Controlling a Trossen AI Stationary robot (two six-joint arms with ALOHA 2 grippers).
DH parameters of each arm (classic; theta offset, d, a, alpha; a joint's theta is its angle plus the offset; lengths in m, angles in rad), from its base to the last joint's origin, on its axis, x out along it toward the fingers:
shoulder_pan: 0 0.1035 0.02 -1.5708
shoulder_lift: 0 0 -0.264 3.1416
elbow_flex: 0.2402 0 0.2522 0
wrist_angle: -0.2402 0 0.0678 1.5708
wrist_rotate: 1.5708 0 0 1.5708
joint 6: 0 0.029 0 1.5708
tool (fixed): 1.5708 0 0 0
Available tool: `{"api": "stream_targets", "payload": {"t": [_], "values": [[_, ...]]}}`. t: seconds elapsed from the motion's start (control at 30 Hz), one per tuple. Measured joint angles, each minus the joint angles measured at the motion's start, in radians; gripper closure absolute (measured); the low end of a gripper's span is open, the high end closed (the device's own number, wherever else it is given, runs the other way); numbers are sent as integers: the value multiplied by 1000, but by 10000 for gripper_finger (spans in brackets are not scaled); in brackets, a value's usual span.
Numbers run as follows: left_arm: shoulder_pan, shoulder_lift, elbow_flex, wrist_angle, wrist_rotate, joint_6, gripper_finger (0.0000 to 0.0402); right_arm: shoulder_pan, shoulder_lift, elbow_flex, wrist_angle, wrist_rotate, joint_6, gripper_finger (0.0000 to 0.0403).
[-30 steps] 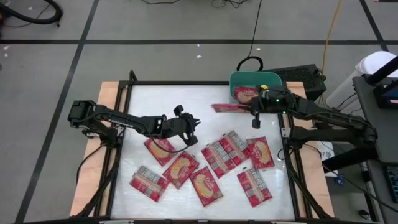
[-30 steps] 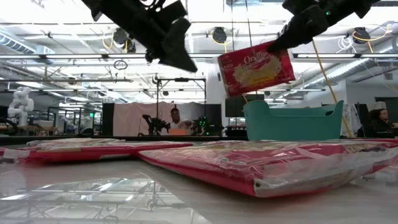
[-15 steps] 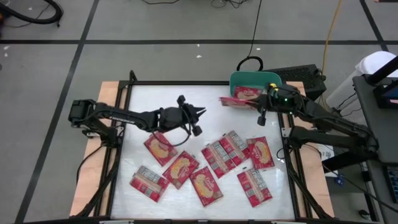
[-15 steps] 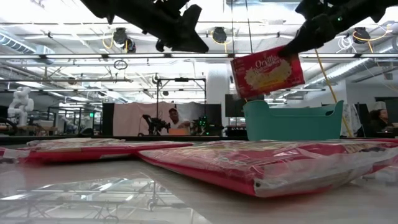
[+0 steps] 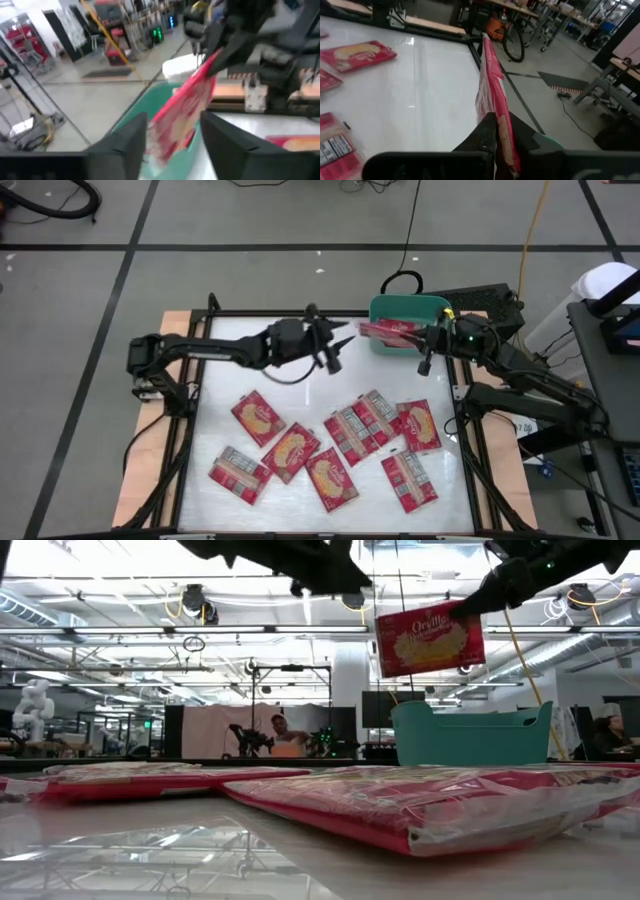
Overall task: Sort popcorn bags into baskets
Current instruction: Put the red popcorn bag into the green bin
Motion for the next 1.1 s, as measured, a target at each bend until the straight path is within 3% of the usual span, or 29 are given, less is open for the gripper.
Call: {"api": "stream_targets", "payload": {"t": [0.17, 0.3, 0.47, 0.8, 0.93, 1.1], "values": [[31, 130, 129, -18, 41, 78, 120, -1, -26, -7, -5, 2, 0, 392], [53, 174, 188, -30, 109, 76, 108, -1, -64, -7, 3, 2, 21, 392], [82, 193, 193, -40, 246, 55, 172, -1, -93, -7, -11, 2, 23, 392], [98, 192, 194, 9, 397, 39, 375, 0, -93, -7, -32, 1, 29, 390], [105, 192, 194, 28, 398, 43, 379, 0, -100, -7, 6, 28, 62, 372], [120, 192, 194, 61, 399, 44, 372, 1, -106, -7, 6, 191, 81, 311]]}}
